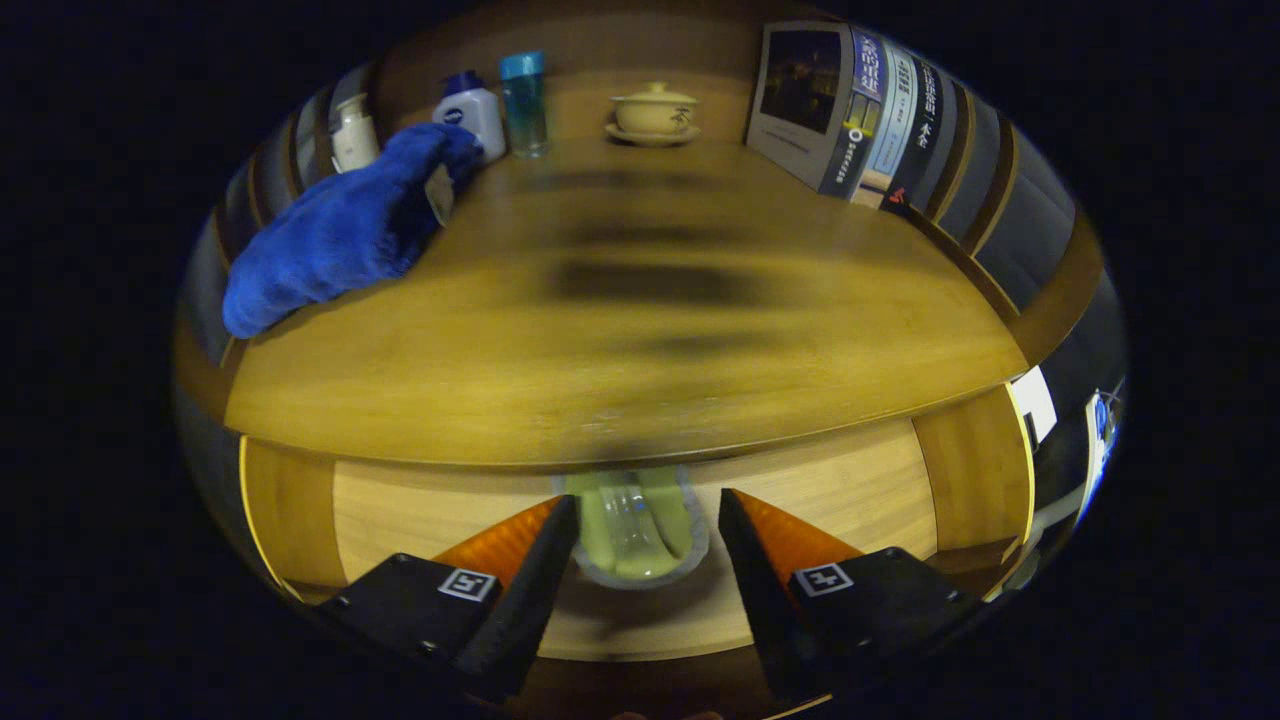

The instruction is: Pull open the drawer, take out the items inside it, and place them on the countertop above the cabinet.

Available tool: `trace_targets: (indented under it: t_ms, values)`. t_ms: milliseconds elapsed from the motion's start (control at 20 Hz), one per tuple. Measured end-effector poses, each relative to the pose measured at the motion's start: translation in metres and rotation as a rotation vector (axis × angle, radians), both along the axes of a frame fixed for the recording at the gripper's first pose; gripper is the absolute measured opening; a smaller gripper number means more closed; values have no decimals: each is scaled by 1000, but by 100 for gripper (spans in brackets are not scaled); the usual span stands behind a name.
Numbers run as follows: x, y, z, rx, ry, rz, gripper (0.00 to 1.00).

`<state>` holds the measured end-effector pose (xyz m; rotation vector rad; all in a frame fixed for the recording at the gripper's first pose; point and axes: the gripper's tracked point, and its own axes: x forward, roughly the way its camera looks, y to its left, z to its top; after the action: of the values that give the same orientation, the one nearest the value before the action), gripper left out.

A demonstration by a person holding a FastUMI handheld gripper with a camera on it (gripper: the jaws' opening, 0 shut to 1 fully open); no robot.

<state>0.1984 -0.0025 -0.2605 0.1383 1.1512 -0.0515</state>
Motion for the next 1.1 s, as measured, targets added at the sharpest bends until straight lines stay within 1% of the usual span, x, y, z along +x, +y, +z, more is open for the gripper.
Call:
trace_targets:
  t_ms: [50,150,250,300,400,450,500,600,700,950,1100]
  values:
    - [-1,5,0,16,4,19,84]
    - [7,8,-1,10,-23,27,67]
    - [6,8,1,8,-16,45,62]
    - [7,10,0,5,-21,55,61]
    - [3,9,3,15,-12,60,38]
    - [0,7,3,12,-1,43,31]
    - [-1,5,4,13,-9,16,27]
    - [-10,-1,6,-30,7,9,27]
    - [-17,-4,17,-50,-11,-3,27]
    - [-27,-18,56,-75,-76,-74,27]
    - [-33,-21,74,-95,-95,-68,27]
